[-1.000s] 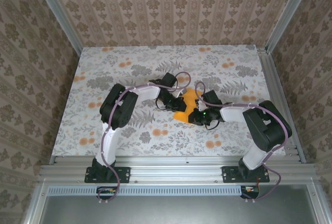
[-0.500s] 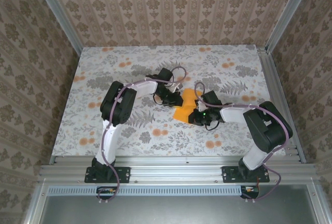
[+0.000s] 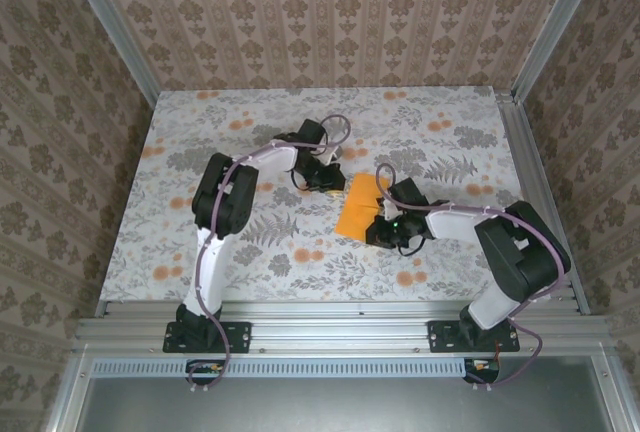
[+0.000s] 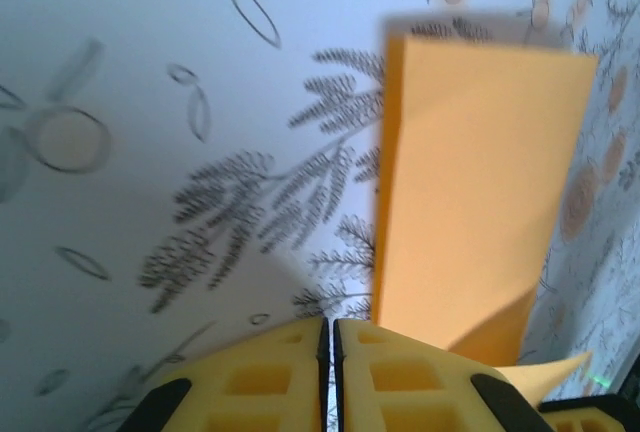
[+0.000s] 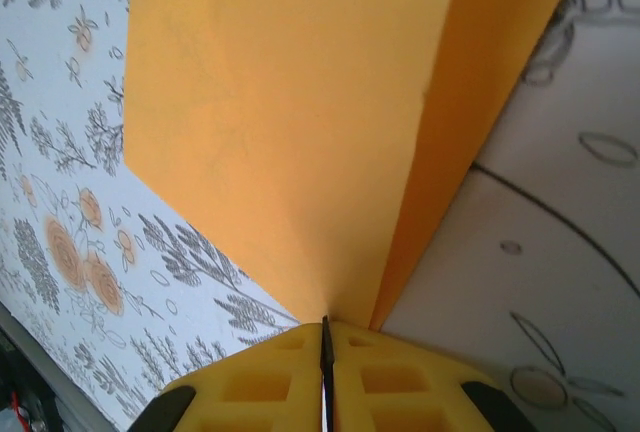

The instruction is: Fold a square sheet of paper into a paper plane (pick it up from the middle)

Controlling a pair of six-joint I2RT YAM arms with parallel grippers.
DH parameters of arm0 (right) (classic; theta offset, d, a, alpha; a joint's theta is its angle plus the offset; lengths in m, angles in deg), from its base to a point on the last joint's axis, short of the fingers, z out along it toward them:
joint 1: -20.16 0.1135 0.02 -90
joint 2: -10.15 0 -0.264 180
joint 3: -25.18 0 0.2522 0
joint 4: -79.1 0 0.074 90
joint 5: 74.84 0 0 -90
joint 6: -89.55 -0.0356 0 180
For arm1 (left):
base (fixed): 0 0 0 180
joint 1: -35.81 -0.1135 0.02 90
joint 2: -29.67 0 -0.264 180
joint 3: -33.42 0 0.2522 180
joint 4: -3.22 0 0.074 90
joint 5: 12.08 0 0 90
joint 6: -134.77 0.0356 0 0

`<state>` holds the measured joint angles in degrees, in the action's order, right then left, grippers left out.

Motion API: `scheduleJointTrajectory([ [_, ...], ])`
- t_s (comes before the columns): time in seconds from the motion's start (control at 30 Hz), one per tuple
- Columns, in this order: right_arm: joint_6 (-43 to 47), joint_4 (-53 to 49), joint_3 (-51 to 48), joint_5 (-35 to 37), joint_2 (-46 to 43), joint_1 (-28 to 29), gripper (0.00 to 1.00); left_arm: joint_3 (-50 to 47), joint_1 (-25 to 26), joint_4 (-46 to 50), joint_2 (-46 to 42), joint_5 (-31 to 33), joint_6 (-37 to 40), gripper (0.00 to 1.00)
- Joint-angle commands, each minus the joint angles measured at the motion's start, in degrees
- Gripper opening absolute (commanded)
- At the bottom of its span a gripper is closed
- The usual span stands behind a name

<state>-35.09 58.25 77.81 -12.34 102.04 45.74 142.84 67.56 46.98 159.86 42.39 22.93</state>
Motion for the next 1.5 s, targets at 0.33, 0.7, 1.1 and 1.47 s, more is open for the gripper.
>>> scheduleJointTrajectory([
  [0.33, 0.89, -11.75, 4.37, 2.36, -9.95, -0.51, 0.26, -7.46, 0.80, -1.59, -10.81, 4.67, 0.13, 0.31],
  [0.7, 4.44, -10.63, 7.87, 5.22, -6.66, -3.90, 0.43, -22.51, 4.37, -11.32, -22.82, 5.47, -8.92, 0.54],
  [1.1, 3.96, -0.14, 8.94, -1.78, 2.31, -5.45, 0.43, -33.75, 8.05, -21.61, -29.54, 5.21, -17.06, 0.71],
  [1.47, 3.24, 6.15, 9.04, -6.44, 7.16, -5.29, 0.27, -39.32, 8.31, -25.36, -35.30, 4.66, -20.25, 0.73],
])
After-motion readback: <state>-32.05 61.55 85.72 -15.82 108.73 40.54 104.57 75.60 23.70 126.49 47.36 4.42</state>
